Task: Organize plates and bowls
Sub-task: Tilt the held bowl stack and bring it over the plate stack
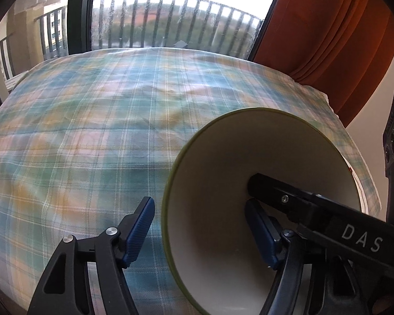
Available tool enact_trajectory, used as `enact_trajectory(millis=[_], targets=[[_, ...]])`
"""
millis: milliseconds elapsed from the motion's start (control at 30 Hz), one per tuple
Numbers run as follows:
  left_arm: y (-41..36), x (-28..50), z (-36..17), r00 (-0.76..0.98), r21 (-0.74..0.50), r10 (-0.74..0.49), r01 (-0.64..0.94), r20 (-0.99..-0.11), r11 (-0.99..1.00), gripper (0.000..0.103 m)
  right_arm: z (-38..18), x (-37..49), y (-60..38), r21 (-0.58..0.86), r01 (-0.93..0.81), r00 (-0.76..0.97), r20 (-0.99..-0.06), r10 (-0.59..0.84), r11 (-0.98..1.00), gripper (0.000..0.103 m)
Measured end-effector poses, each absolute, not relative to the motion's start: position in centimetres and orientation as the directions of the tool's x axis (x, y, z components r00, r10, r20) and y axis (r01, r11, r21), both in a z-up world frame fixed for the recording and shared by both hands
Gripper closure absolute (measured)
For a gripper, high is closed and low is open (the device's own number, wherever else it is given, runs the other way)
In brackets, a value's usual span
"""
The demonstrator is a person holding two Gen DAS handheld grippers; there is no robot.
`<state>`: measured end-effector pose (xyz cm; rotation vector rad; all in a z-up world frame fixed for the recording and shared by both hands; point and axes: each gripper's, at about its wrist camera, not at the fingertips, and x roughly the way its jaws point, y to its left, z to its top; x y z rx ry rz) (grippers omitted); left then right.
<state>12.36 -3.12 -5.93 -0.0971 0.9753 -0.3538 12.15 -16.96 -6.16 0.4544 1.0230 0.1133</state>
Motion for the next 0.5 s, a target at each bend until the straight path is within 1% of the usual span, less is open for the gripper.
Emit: enact_trajectory(millis=[67, 167, 500], targets=[[-3.3, 12.1, -5.8, 0.507, -0.234, -0.337, 0.257, -0.793, 0.938, 0.042, -5.9, 12.1, -16.6, 0.394, 0.108, 0.524, -0.803, 0.285, 0.913, 0.054], [-3.8, 11.8, -5.5, 0.509, -0.224, -0.339, 0.274, -0.791, 0.935, 0.050, -5.6, 11.9, -15.9, 0.351, 0.098, 0.527, -0.812, 0.251, 0.931, 0.054], [-3.5, 12.1, -5.4, 0.486, -0.255, -0.361, 0.271, -0.796, 0.928, 0.051, -5.5, 11.9, -15.7, 0.330, 0.117, 0.519, -0.824, 0.225, 0.937, 0.054]])
